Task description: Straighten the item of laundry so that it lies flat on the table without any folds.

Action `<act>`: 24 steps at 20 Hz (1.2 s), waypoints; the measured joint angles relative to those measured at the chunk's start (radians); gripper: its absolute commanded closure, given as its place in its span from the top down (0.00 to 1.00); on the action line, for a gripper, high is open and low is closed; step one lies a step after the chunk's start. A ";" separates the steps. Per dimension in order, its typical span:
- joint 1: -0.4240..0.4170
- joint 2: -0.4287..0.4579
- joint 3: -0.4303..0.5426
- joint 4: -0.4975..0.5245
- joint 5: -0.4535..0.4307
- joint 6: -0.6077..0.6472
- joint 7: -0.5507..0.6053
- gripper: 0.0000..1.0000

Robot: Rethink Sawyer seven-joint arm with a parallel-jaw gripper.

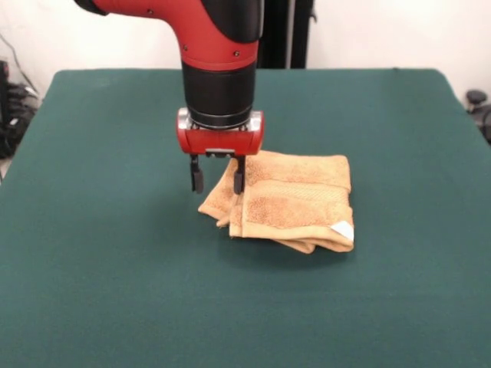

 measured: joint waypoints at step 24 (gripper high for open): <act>0.019 -0.109 0.000 0.003 0.000 0.000 0.000 1.00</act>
